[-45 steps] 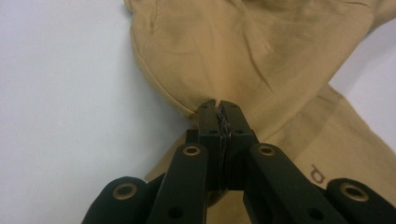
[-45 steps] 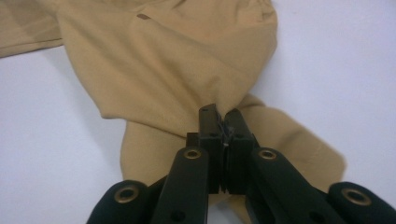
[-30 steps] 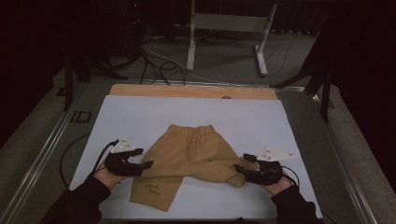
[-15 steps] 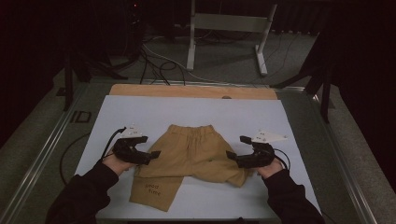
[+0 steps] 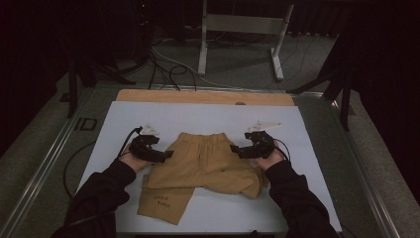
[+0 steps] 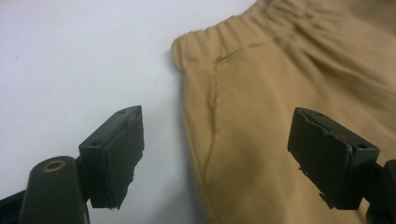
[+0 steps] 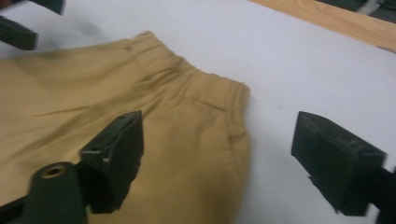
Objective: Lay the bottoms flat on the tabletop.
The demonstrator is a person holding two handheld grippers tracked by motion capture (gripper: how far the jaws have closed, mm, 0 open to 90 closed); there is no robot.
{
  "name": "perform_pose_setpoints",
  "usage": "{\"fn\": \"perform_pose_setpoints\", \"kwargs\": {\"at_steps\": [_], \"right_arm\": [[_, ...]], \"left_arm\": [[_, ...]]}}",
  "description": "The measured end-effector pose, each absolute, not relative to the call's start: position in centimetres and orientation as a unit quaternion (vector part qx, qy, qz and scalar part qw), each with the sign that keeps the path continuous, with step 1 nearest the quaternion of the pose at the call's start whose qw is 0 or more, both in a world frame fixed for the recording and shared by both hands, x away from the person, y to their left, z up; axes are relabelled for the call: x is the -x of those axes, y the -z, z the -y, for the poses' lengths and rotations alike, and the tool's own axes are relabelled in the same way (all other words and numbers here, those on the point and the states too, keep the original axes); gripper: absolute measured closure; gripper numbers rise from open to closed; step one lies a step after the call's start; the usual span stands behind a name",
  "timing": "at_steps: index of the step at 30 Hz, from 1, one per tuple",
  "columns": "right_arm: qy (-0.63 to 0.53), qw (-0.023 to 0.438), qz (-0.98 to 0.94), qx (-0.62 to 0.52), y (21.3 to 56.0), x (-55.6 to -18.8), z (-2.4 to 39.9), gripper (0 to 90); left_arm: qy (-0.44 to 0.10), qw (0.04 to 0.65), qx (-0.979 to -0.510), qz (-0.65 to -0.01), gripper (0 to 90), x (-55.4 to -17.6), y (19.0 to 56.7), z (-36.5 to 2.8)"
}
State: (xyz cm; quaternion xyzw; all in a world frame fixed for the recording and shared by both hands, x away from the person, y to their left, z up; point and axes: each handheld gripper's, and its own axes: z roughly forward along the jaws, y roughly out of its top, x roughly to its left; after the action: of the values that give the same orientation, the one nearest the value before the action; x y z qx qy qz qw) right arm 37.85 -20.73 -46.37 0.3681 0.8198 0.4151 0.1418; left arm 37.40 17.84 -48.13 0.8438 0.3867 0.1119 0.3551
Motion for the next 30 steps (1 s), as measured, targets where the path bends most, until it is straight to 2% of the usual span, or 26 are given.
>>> {"fn": "perform_pose_setpoints", "kwargs": {"at_steps": [3, 4, 5, 7, 11, 12, 13, 16, 21, 22, 24, 26, 30], "right_arm": [[-0.405, 0.145, -0.819, -0.379, 46.9, -38.5, 20.4, 25.0], [-0.394, 0.138, -0.824, -0.384, 47.5, -39.1, 20.2, 32.3], [-0.389, 0.139, -0.824, -0.387, 47.7, -39.2, 20.2, 32.6], [-0.379, 0.131, -0.827, -0.395, 48.4, -39.5, 20.1, 38.6], [-0.359, 0.136, -0.831, -0.402, 49.1, -39.5, 19.8, 40.4], [-0.354, 0.13, -0.835, -0.402, 49.6, -39.5, 19.8, 44.3], [-0.34, 0.125, -0.84, -0.405, 50.3, -39.6, 19.6, 47.8], [-0.327, 0.127, -0.844, -0.407, 50.6, -39.5, 19.4, 50.3], [-0.317, 0.123, -0.848, -0.407, 51.5, -39.2, 19.1, 62.2], [-0.317, 0.123, -0.848, -0.407, 51.5, -39.2, 19.1, 62.2], [-0.317, 0.125, -0.848, -0.407, 51.4, -39.2, 19.2, 77.4], [-0.314, 0.128, -0.851, -0.402, 51.3, -39.1, 19.1, 84.0], [-0.31, 0.133, -0.857, -0.389, 51.2, -39.0, 18.7, 87.1]], "left_arm": [[-0.109, 0.352, -0.842, -0.393, 21.5, -37.8, 48.6, -17.8], [-0.106, 0.347, -0.842, -0.399, 22.2, -38.1, 49.1, -17.7], [-0.104, 0.343, -0.842, -0.402, 23.7, -38.3, 49.4, -17.6], [-0.103, 0.339, -0.841, -0.409, 25.0, -38.5, 49.9, -17.5], [-0.103, 0.336, -0.837, -0.419, 33.6, -38.7, 50.3, -17.5], [-0.102, 0.332, -0.839, -0.419, 33.6, -38.8, 50.6, -17.4], [-0.098, 0.329, -0.841, -0.418, 40.4, -38.9, 50.9, -17.3], [-0.097, 0.323, -0.842, -0.421, 44.9, -39.0, 51.1, -17.1], [-0.103, 0.321, -0.837, -0.432, 53.0, -39.2, 51.5, -17.0], [-0.103, 0.321, -0.837, -0.432, 54.5, -39.2, 51.5, -17.0], [-0.107, 0.32, -0.834, -0.436, 59.7, -39.3, 51.5, -16.9], [-0.108, 0.317, -0.836, -0.434, 65.0, -39.2, 51.5, -16.7], [-0.096, 0.323, -0.84, -0.426, 76.3, -39.2, 51.5, -16.3]]}}
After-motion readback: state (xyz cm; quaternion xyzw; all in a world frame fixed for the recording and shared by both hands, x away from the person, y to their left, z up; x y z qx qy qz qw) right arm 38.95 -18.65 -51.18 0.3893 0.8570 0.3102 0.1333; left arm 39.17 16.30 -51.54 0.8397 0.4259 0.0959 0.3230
